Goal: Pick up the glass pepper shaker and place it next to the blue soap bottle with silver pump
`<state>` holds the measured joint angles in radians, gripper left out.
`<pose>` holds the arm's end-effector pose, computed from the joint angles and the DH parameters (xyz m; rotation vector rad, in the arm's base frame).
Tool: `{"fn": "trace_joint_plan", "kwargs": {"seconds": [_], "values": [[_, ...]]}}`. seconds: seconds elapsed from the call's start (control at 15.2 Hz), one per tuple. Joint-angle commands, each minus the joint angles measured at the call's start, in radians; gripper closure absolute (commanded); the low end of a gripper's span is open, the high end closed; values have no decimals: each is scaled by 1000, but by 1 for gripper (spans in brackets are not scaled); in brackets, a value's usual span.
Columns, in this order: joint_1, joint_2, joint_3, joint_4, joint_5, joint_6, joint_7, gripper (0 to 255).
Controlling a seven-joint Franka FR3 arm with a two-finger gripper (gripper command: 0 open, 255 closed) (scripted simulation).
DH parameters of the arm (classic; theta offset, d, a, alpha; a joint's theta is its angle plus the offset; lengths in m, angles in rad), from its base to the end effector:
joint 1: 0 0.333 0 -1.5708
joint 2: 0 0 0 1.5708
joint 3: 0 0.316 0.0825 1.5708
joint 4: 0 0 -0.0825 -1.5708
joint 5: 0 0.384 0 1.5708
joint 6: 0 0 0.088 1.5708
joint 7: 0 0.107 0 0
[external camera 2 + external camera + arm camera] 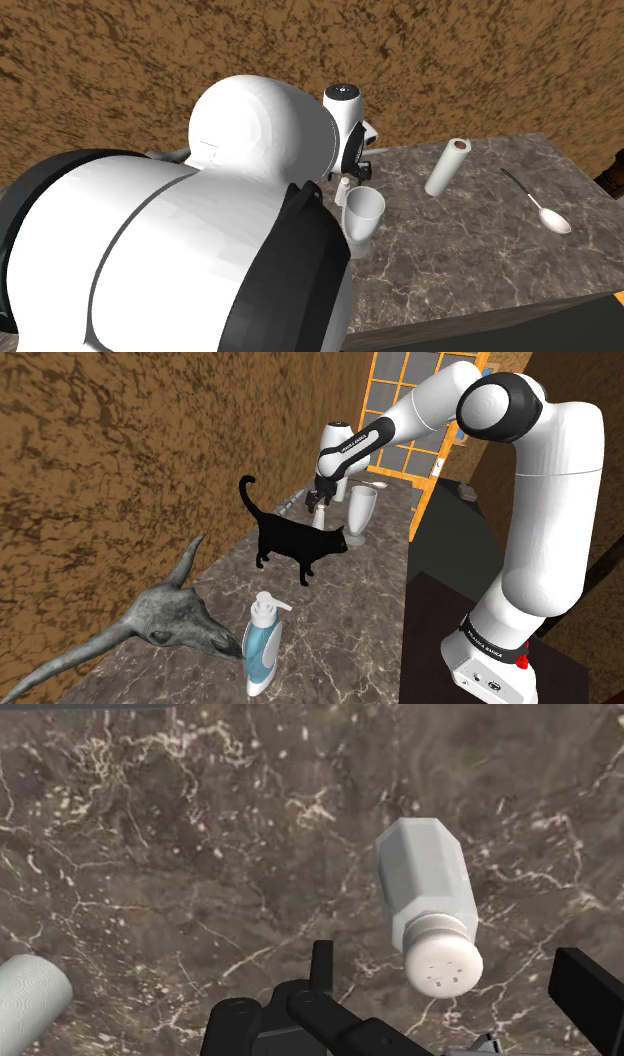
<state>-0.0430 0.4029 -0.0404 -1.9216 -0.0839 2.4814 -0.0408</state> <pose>0.6378 -0.0515 0.2970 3.0509 0.0368 0.2324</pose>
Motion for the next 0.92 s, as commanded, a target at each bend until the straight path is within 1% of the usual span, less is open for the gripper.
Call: {"fn": "trace_joint_plan", "kwargs": {"seconds": [0.0,0.4,0.46,0.86], "values": [[-2,8,0,0,0,8,-2,0],[-2,8,0,0,0,8,-2,0],[-2,8,0,0,0,8,-2,255],[-2,8,0,0,0,8,-2,255]]}}
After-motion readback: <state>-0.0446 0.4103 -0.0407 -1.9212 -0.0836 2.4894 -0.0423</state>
